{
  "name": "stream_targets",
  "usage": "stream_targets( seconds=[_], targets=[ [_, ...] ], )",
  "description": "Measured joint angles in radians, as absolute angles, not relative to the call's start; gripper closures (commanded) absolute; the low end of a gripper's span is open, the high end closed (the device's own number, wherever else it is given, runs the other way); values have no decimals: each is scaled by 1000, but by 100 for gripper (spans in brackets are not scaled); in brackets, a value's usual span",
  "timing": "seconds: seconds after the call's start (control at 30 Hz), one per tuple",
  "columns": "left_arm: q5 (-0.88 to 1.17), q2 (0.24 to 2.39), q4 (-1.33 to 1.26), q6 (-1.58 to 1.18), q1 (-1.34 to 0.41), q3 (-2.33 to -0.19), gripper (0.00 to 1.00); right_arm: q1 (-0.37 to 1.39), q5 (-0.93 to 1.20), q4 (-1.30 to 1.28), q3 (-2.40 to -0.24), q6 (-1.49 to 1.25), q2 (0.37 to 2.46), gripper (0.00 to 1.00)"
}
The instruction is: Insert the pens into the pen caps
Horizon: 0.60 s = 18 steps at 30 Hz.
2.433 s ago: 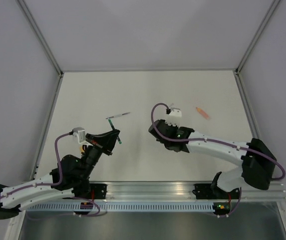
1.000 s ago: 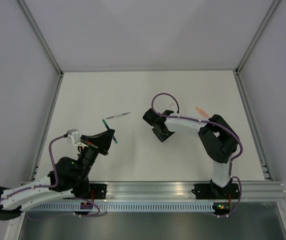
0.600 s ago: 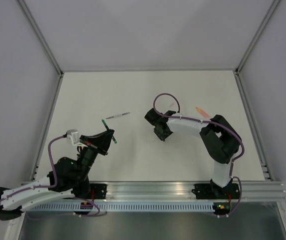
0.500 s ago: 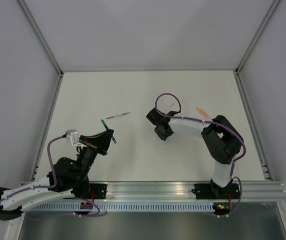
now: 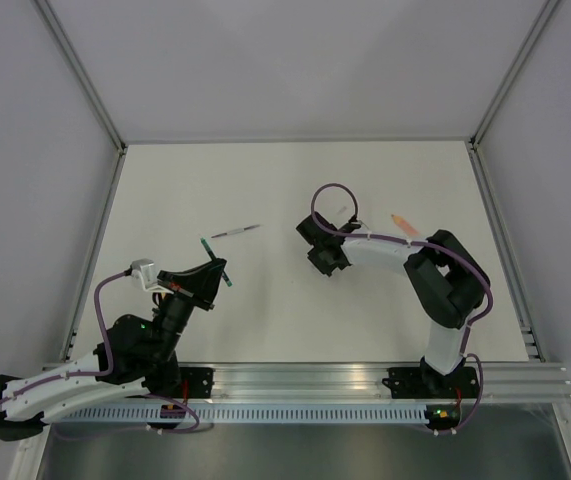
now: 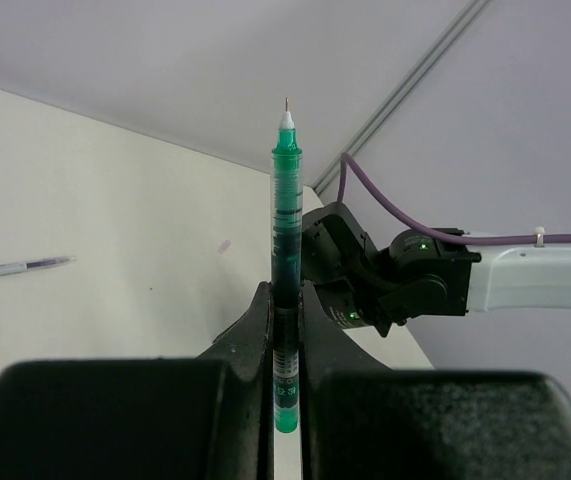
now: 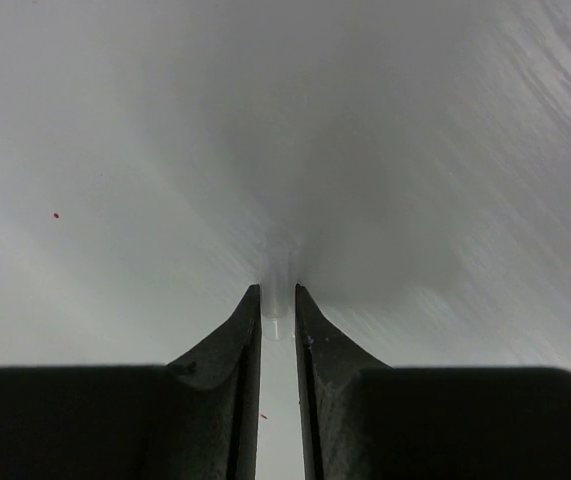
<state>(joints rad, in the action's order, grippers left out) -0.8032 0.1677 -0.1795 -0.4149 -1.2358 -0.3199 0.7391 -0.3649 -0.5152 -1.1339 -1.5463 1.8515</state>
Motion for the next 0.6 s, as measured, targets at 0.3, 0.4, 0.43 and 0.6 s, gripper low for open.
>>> stream_targets(
  seconds=[0.3, 0.4, 0.43, 0.6],
  targets=[
    [-809, 173, -180, -415, -1236, -320, 98, 739, -376, -302, -999, -1357, 1781, 100],
    [-810, 187, -181, -415, -1236, -320, 98, 739, -383, -300, -979, -1303, 1762, 100],
    [-810, 193, -180, -415, -1236, -320, 98, 739, -383, -300, -973, -1282, 1757, 100],
    [-808, 237, -181, -415, -1236, -320, 98, 739, -379, -311, -943, -1169, 1721, 100]
  ],
)
